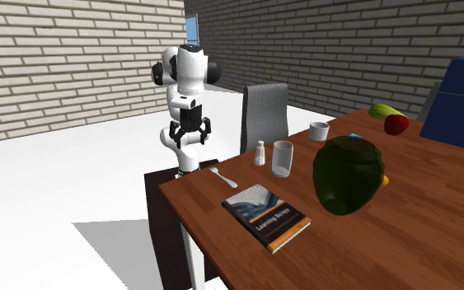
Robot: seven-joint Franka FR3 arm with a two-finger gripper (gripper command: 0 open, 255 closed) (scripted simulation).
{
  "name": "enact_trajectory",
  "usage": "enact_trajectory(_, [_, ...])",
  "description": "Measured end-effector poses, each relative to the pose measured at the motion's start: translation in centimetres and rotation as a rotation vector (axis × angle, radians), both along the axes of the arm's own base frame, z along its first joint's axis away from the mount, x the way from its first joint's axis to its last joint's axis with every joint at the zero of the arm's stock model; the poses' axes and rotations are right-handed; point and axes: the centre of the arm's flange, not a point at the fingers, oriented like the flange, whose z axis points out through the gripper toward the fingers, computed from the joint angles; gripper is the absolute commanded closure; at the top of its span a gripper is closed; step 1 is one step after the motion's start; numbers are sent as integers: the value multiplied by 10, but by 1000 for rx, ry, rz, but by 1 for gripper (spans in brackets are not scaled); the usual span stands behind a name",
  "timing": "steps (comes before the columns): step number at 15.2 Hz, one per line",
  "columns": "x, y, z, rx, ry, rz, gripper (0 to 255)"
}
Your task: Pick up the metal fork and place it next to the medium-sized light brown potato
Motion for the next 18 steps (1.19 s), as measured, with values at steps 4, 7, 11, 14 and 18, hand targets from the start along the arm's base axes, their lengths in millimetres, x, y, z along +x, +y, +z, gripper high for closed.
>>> enact_trajectory(4, [5,25,-16,-20,-29,9,0])
enact_trajectory(7, [6,56,-39,-48,-71,21,0])
enact_trajectory(11, [18,101,-68,-87,-128,37,0])
enact_trajectory(14, [23,120,-90,-105,-159,46,0])
enact_trajectory(18, [26,120,-111,-108,-165,47,0])
